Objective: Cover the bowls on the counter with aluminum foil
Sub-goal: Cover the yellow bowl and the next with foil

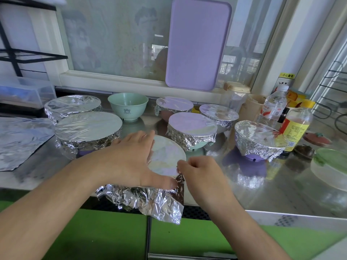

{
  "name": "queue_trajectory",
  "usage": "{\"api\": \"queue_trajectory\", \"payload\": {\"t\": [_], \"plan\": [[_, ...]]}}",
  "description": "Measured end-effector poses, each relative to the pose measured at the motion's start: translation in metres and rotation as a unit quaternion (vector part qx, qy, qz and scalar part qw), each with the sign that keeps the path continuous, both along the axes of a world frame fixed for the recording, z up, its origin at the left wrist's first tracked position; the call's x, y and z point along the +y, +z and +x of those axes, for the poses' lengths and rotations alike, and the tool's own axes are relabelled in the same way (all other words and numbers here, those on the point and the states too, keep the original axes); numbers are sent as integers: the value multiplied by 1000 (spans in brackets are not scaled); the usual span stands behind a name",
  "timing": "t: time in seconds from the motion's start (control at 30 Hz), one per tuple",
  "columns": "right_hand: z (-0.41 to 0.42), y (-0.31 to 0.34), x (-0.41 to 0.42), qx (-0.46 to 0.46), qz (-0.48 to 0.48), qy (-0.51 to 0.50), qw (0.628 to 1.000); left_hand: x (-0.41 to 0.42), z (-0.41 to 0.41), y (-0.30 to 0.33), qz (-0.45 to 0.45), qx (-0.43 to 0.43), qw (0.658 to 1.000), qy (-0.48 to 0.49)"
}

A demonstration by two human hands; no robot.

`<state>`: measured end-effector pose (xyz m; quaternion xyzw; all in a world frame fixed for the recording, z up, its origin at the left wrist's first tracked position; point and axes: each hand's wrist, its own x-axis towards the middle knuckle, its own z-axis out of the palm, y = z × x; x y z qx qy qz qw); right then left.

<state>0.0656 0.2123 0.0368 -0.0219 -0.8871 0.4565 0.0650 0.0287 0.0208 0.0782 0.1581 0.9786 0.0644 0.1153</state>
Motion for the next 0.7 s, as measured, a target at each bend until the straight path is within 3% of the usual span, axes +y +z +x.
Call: {"api": "queue_trajectory", "payload": {"t": [0.23, 0.4, 0.57, 0.7], "plan": [[-24, -1, 8, 14, 67, -10, 998, -11, 8, 9, -29, -56, 998, 11], [-23, -6, 14, 33, 61, 9, 998, -11, 10, -1, -23, -12, 999, 20], [1, 3, 15, 39, -2, 3, 999, -9, 11, -5, -32, 17, 999, 29], [2, -8, 5, -35, -83, 31, 995, -6, 14, -3, -40, 22, 998, 33]]}}
